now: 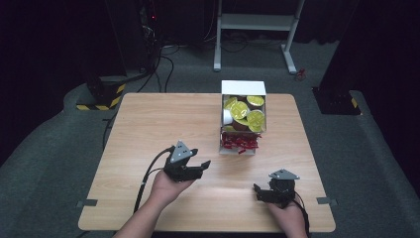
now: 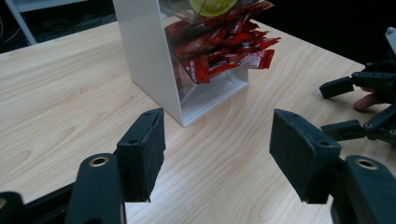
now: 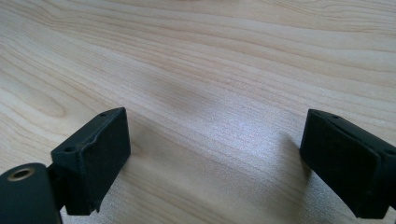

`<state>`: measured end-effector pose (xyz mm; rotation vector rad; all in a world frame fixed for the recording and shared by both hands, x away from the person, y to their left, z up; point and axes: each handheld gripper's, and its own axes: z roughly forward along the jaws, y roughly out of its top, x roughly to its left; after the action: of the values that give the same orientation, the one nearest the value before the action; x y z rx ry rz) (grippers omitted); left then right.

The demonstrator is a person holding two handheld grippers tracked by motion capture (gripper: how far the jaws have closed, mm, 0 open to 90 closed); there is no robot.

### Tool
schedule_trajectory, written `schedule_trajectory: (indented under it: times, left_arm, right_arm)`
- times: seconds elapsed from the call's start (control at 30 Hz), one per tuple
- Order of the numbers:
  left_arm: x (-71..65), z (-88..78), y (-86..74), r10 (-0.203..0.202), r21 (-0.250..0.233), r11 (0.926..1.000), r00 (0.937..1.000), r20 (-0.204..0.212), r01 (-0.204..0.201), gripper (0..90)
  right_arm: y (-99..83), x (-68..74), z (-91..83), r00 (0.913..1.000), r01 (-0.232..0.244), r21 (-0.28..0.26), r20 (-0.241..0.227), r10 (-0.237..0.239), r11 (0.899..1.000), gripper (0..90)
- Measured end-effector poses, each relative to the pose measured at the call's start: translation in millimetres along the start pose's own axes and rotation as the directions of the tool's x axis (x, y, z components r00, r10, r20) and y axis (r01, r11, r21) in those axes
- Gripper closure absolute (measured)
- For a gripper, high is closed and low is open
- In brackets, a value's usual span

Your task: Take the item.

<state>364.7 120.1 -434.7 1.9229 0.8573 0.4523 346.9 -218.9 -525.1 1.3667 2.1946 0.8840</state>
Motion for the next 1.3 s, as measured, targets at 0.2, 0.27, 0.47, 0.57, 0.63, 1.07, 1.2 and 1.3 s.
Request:
schedule_trajectory:
  times: [0.2,0.27,0.47,0.57,0.63,1.07,1.2,1.3]
  left_arm:
    - [-3.5,10.7,8.3,-0.009,-0.002,1.0,0.9997,0.024,0.009,33.4]
    - [-3.2,14.1,11.8,-0.005,-0.001,1.0,0.9998,0.021,0.005,32.8]
    - [-4.8,24.5,20.3,-0.003,-0.016,0.9999,0.9999,0.013,0.003,33.5]
    - [-4.9,32.3,23.2,0.003,-0.011,0.9999,1.0,0.006,-0.003,34.3]
    - [-5.2,38.5,24.2,0.005,-0.009,0.9999,1.0,0.004,-0.005,35.1]
    - [-5.9,77.5,34.6,0.005,0.004,1.0,0.9997,-0.024,-0.005,40.3]
    - [-3.6,83.9,35.2,0.006,-0.006,1.0,0.9995,-0.032,-0.006,44.0]
    - [-3.8,89.3,32.5,0.006,0.0,1.0,0.9996,-0.028,-0.006,46.8]
  right_arm:
    - [0.0,0.2,-0.1,1.0,-0.003,0.001,0.0,0.003,1.0,8.3]
    - [0.0,0.2,-0.1,1.0,-0.003,0.001,0.0,0.003,1.0,8.3]
    - [0.0,0.0,0.0,1.0,0.0,0.0,0.0,0.0,1.0,8.3]
    - [-0.1,0.3,-0.2,1.0,-0.004,0.001,-0.001,0.004,1.0,8.4]
    - [-0.1,0.5,-0.5,1.0,-0.005,0.004,-0.001,0.005,1.0,8.4]
    - [-0.4,0.0,-0.8,1.0,0.001,0.002,-0.004,-0.001,1.0,8.8]
    - [-0.5,0.1,-1.0,1.0,0.001,0.001,-0.003,-0.001,1.0,8.9]
    - [-0.5,0.1,-1.0,1.0,0.001,0.001,-0.003,-0.001,1.0,8.9]
